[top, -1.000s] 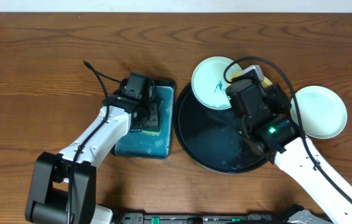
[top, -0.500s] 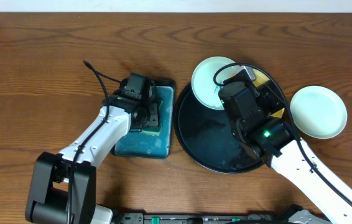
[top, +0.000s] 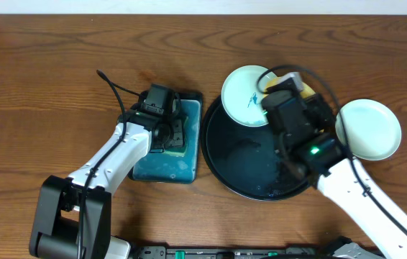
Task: Clean dirty plates on tray and stack at the side
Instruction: 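Lift the yellow plate with the right gripper and carry it right, then set the yellow plate on the pale green plate and release, right gripper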
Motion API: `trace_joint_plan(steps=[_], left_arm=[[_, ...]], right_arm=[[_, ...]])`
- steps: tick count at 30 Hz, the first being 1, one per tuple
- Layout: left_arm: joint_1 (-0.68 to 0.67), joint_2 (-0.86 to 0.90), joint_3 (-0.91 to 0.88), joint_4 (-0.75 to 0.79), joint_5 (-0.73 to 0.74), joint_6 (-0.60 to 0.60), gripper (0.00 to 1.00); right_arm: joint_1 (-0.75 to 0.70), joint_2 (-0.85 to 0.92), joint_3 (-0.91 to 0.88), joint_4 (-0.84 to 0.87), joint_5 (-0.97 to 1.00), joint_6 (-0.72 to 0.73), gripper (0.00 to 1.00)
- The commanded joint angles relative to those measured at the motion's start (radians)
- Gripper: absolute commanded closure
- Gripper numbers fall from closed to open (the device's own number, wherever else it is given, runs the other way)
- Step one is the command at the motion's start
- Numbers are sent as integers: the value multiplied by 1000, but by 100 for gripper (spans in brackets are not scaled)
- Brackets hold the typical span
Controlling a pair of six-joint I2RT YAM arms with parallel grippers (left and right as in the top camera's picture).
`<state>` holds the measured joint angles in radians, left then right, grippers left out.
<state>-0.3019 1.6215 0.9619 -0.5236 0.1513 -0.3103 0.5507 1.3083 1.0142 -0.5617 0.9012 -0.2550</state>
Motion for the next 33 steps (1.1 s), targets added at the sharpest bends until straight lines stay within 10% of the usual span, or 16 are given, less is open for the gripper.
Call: trace_joint_plan(steps=[1,13,33], left_arm=[[3,11,4,-3,-3,-2,53],[3,11,4,-3,-5,-2,53],[3,11,4,-3,-5,-1,53]], right_arm=[[-159,1,18,-30,-334,282,99],[-750,14,18,-121,-902,577,99],[-1188,357,18,-67,-1052,636,99]])
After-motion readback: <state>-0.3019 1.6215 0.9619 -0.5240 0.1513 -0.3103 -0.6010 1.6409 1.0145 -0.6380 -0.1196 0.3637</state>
